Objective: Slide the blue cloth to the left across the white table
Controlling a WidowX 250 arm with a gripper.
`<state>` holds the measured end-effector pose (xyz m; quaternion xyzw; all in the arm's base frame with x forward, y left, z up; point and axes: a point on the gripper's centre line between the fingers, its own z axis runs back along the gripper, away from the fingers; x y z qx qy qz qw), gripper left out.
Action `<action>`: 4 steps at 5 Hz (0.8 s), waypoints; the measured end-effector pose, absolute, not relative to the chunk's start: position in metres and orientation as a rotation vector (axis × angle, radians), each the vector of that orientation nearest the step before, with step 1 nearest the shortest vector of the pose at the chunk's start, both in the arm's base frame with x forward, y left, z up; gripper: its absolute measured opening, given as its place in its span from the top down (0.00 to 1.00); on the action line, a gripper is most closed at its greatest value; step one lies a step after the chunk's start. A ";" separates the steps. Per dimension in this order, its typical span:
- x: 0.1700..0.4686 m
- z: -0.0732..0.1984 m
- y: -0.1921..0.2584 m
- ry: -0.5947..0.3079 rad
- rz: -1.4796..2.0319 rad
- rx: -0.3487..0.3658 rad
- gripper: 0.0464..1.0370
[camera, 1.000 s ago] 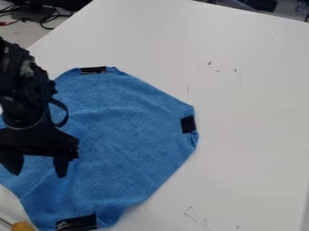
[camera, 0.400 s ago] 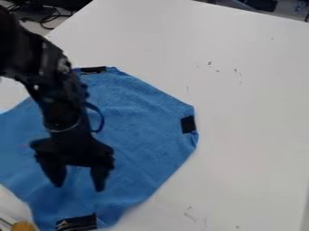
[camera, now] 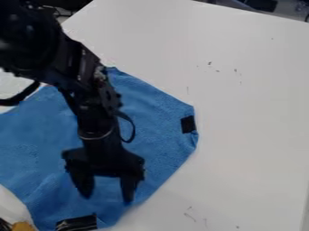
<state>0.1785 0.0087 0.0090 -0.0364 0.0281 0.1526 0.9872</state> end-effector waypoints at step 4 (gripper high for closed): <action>0.213 0.006 -0.060 -0.043 0.277 -0.181 0.04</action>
